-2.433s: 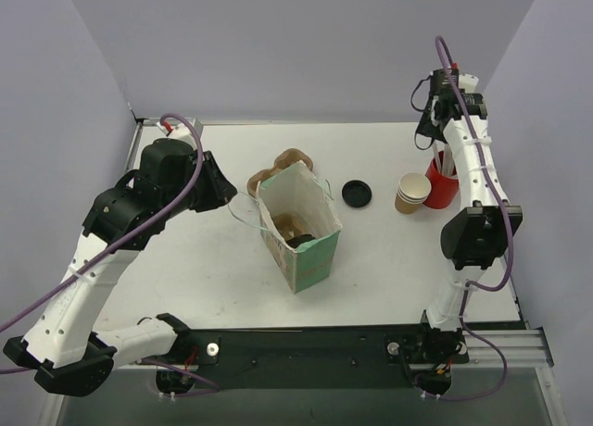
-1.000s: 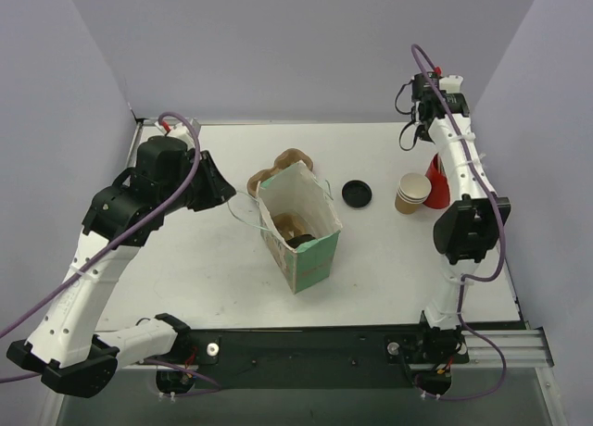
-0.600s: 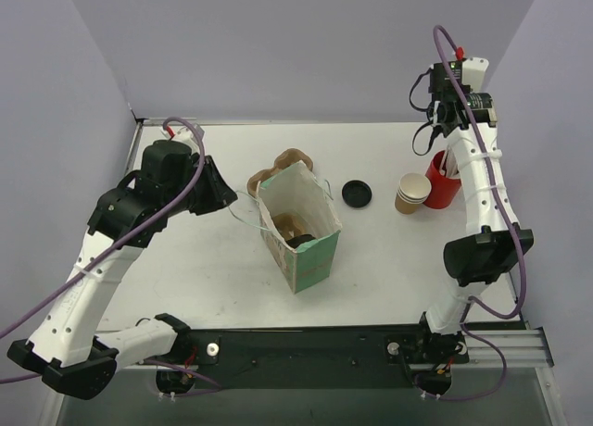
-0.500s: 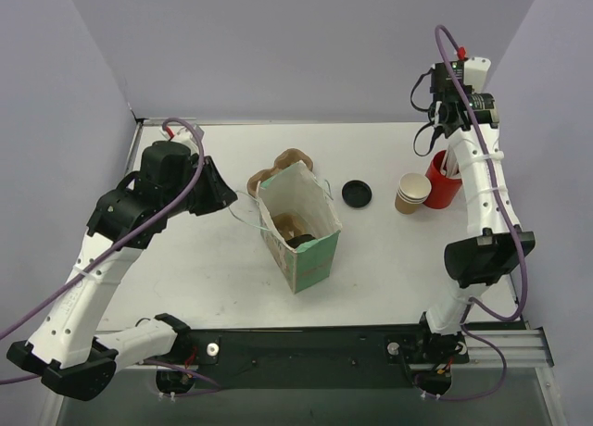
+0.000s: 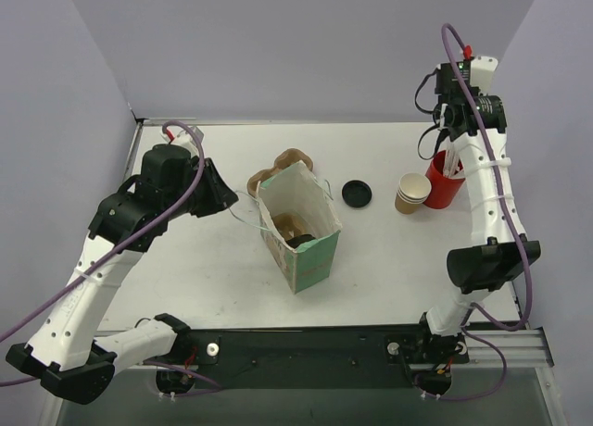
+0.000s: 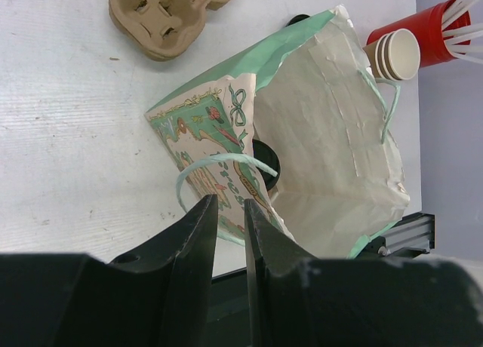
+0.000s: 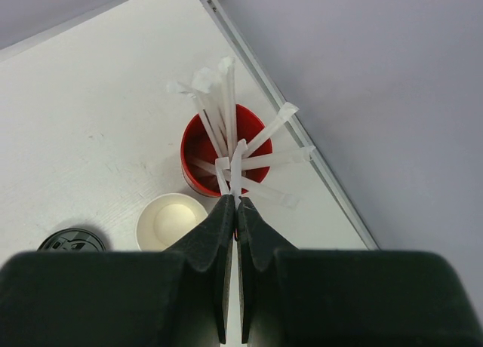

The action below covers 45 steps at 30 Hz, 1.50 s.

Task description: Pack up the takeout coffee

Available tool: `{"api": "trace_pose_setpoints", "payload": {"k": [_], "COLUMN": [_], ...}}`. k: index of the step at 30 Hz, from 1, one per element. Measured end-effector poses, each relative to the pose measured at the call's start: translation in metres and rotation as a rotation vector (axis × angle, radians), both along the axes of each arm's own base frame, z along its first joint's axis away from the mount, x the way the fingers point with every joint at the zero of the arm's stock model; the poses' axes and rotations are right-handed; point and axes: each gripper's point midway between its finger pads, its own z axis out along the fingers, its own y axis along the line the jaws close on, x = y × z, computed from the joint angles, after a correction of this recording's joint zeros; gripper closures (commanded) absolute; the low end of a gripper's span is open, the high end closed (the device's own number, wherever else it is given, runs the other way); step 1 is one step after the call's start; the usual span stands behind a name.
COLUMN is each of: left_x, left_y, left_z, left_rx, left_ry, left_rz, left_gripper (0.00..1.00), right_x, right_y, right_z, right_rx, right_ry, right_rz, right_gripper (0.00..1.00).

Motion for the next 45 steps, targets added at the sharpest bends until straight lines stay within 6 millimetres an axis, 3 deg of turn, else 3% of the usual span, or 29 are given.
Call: {"api": "trace_pose_setpoints", "payload": {"k": [4, 10, 15, 19, 24, 26, 27, 30, 34, 40, 45], "left_x": [-0.001, -0.002, -0.003, -0.003, -0.003, -0.003, -0.003, -0.003, -0.002, 0.000, 0.001], "left_y": [0.001, 0.001, 0.002, 0.002, 0.002, 0.003, 0.003, 0.003, 0.003, 0.005, 0.008], "left_z": [-0.002, -0.003, -0.003, -0.003, -0.003, -0.002, -0.002, -0.002, -0.001, -0.001, -0.001], "left_rx": [0.000, 0.000, 0.000, 0.000, -0.001, -0.001, -0.001, -0.002, -0.004, -0.002, 0.000], "left_ry": [0.002, 0.004, 0.002, 0.003, 0.001, 0.000, 0.000, -0.001, -0.005, -0.006, -0.007], "left_rz": [0.000, 0.001, 0.001, 0.001, 0.003, 0.004, 0.005, 0.005, 0.007, 0.014, 0.022], "left_gripper": [0.69, 0.69, 0.69, 0.69, 0.69, 0.69, 0.69, 0.69, 0.69, 0.69, 0.69], "right_x": [-0.006, -0.010, -0.010, -0.006, 0.006, 0.011, 0.015, 0.025, 0.027, 0.032, 0.033], "right_y": [-0.001, -0.009, -0.013, -0.011, -0.014, -0.018, -0.021, -0.026, -0.030, -0.028, -0.024], "right_z": [0.001, -0.017, -0.019, -0.024, -0.049, -0.063, -0.071, -0.095, -0.111, -0.094, -0.093], "right_rx": [0.002, 0.017, 0.027, 0.039, 0.069, 0.083, 0.093, 0.111, 0.129, 0.147, 0.158], "right_ry": [-0.002, 0.042, 0.043, 0.049, 0.102, 0.128, 0.144, 0.191, 0.228, 0.177, 0.173], "right_rz": [-0.003, -0.027, -0.036, -0.031, -0.040, -0.053, -0.059, -0.074, -0.081, -0.078, -0.073], "right_gripper": [1.00, 1.00, 1.00, 0.93, 0.94, 0.84, 0.68, 0.50, 0.50, 0.57, 0.64]}}
